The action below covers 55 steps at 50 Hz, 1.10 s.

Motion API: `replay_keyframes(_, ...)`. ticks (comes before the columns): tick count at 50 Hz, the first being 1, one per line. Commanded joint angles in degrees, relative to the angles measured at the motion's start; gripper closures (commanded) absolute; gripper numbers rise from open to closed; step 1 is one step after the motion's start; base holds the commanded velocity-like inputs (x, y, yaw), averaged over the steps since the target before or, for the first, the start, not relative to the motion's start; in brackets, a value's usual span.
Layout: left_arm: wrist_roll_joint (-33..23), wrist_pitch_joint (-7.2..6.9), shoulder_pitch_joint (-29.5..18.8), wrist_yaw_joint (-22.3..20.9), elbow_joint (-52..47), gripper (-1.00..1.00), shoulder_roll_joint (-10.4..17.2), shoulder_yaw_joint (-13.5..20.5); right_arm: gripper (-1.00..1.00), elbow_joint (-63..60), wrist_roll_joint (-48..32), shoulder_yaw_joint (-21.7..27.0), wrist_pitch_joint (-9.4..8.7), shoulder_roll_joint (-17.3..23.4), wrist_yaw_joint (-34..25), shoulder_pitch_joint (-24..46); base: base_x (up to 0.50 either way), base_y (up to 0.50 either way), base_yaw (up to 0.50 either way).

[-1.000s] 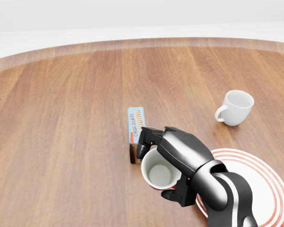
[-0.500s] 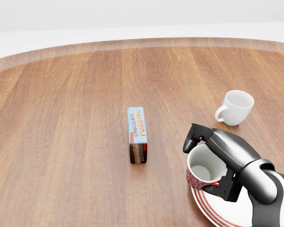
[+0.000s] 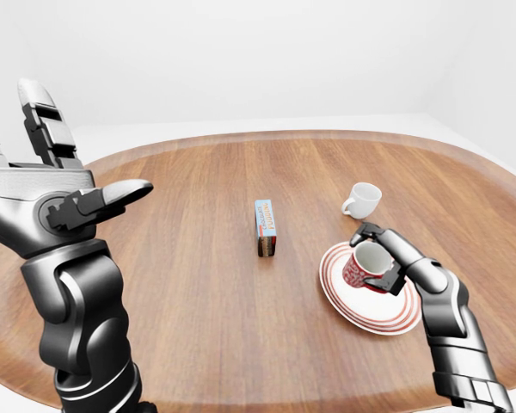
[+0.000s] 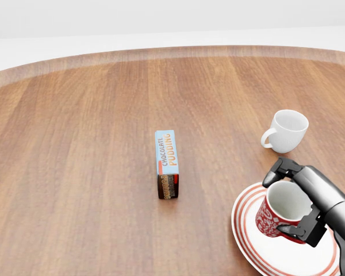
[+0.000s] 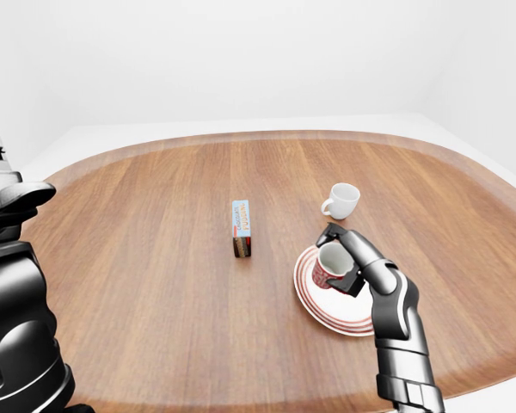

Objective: Pick up the red mug and put it on the plate

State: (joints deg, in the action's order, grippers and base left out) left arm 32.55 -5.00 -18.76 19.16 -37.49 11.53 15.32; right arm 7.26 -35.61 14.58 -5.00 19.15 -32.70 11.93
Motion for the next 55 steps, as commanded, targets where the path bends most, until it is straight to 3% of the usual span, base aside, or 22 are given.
replay_keyframes(1, 0.07, 0.0, -0.06, 0.01, 0.35, -1.0, 0.19, 0.13, 1.0, 12.38, 7.81, 1.53, 0.0, 2.92, 9.76, 1.15, 0.0, 0.0, 0.0)
replay_keyframes(16, -0.06, 0.0, 0.23, -0.29, 0.75, -1.0, 0.36, 0.41, 1.0, 24.31, 8.52, -0.38, 0.0, 6.57, 22.21, 6.2, 0.0, 0.0, 0.0)
replay_keyframes(28, -0.24, 0.0, 0.19, -0.28, 0.74, -1.0, 0.24, 0.39, 1.0, 21.26, 2.41, -2.66, 0.0, 5.31, 23.81, 10.38, 0.0, 0.0, 0.0)
replay_keyframes(40, 0.06, 0.0, 0.13, -0.09, 0.75, -1.0, 0.47, 0.6, 1.0, 39.83, 1.73, -6.7, 0.0, 3.88, 31.23, 17.12, 0.0, 0.0, 0.0)
replay_keyframes(55, -0.17, 0.0, 0.24, -0.26, 1.1, -1.0, 0.56, 0.68, 1.0, 52.77, 3.71, -8.38, 0.0, 5.31, 36.96, 17.29, 0.0, 0.0, 0.0)
